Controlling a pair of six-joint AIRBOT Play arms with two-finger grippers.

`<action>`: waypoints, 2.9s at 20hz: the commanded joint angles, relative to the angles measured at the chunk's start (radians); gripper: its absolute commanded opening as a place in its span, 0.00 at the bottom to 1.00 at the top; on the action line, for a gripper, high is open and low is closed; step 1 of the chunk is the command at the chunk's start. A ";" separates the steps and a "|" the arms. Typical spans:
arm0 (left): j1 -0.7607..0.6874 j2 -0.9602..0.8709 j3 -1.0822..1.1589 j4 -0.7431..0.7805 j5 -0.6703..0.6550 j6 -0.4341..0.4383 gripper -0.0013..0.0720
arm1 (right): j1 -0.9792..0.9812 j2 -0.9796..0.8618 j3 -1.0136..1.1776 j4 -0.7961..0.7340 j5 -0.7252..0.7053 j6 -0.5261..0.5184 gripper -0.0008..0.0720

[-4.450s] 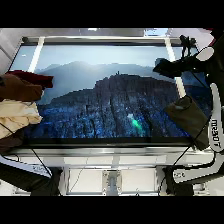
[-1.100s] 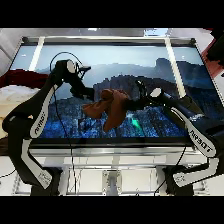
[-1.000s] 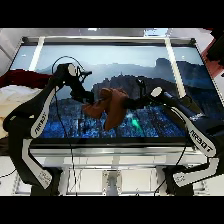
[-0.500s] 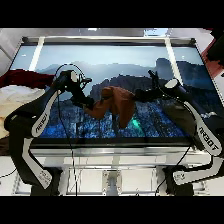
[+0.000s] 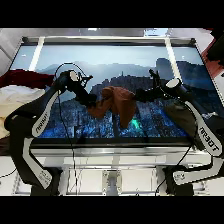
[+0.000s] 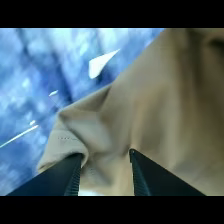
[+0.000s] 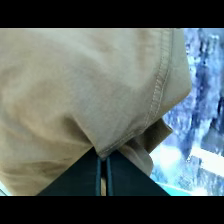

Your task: Fold the shirts.

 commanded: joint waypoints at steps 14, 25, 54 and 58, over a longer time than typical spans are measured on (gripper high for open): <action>0.111 0.251 0.360 0.096 -0.126 0.016 0.03 | -0.158 0.297 0.229 -0.101 0.292 0.009 0.05; 0.187 0.860 0.373 0.222 0.143 -0.002 0.03 | -0.192 0.709 0.526 -0.286 0.372 0.116 0.05; 0.359 0.366 0.275 0.036 -0.011 -0.039 0.65 | -0.357 0.307 -0.128 -0.491 0.271 0.080 0.63; 0.374 0.672 -0.316 -0.019 0.124 -0.037 0.65 | -0.354 0.362 -0.318 -0.288 0.248 -0.031 0.63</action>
